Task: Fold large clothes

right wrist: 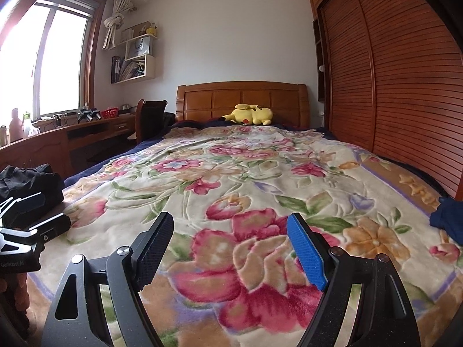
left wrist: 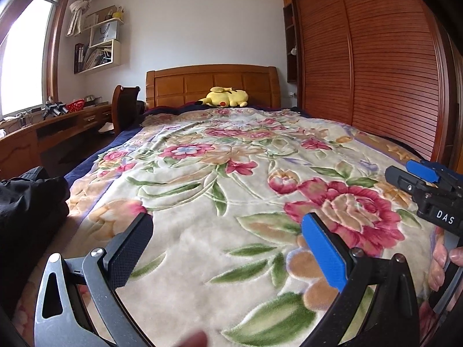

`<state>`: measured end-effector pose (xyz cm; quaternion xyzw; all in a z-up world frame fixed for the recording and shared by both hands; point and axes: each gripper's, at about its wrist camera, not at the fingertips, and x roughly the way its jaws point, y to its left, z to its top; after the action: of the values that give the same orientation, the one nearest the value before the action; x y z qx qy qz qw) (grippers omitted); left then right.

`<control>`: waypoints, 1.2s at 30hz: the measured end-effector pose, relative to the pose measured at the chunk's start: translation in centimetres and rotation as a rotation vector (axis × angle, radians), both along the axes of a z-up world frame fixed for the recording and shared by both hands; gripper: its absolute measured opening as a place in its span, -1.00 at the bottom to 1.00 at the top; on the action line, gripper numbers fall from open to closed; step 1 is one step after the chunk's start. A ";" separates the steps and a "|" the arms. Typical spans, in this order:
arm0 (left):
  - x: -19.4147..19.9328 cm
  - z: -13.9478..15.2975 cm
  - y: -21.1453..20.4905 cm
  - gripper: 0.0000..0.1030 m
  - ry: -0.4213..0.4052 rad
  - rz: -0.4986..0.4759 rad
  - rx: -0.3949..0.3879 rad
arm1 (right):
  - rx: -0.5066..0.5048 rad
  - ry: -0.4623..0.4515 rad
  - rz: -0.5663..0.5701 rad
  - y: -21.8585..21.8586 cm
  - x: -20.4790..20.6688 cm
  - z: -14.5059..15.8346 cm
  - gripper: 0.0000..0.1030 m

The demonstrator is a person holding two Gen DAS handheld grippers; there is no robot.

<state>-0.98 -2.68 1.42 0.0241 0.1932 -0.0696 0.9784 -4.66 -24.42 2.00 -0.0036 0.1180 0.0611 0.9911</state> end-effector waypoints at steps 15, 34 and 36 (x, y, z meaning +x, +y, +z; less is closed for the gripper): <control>-0.1 0.0 0.4 1.00 0.002 0.003 -0.026 | 0.002 0.006 0.014 -0.4 0.8 -0.2 0.59; -0.1 0.2 0.6 1.00 -0.002 0.005 -0.033 | 0.002 0.005 0.023 0.0 1.0 -0.5 0.59; -0.1 0.2 0.6 1.00 -0.002 0.006 -0.032 | 0.003 0.004 0.024 -0.1 1.0 -0.5 0.59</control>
<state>-1.10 -2.08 1.65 0.0079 0.1913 -0.0699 0.9790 -3.70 -24.49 1.46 -0.0036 0.1201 0.0729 0.9901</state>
